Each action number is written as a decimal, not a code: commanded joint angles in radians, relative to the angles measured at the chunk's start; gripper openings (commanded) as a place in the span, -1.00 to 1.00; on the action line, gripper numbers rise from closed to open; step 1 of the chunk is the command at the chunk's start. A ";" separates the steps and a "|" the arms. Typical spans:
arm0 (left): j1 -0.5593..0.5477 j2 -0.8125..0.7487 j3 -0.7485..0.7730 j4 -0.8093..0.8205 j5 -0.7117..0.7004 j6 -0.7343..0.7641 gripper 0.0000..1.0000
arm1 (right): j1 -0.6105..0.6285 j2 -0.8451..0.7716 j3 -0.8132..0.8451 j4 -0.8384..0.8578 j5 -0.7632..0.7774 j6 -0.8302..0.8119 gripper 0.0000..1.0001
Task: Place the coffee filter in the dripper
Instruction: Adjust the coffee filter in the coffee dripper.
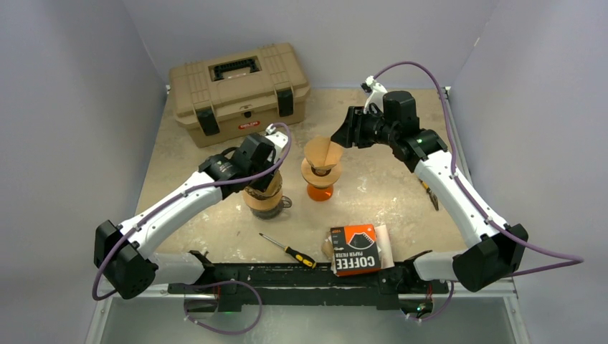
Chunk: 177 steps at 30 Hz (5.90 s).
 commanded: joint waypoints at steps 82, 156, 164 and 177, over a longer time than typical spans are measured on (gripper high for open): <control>-0.003 0.005 0.081 -0.074 0.069 -0.079 0.03 | -0.002 -0.006 0.015 0.042 -0.010 -0.014 0.06; 0.073 -0.052 0.137 -0.070 0.037 -0.173 -0.06 | -0.002 -0.026 0.005 0.053 -0.015 -0.008 0.06; 0.073 -0.032 0.097 -0.063 -0.042 -0.184 -0.14 | -0.003 -0.026 0.002 0.050 -0.013 -0.011 0.07; 0.072 0.008 0.009 0.018 -0.026 -0.190 -0.25 | -0.003 -0.029 -0.003 0.045 -0.010 -0.011 0.07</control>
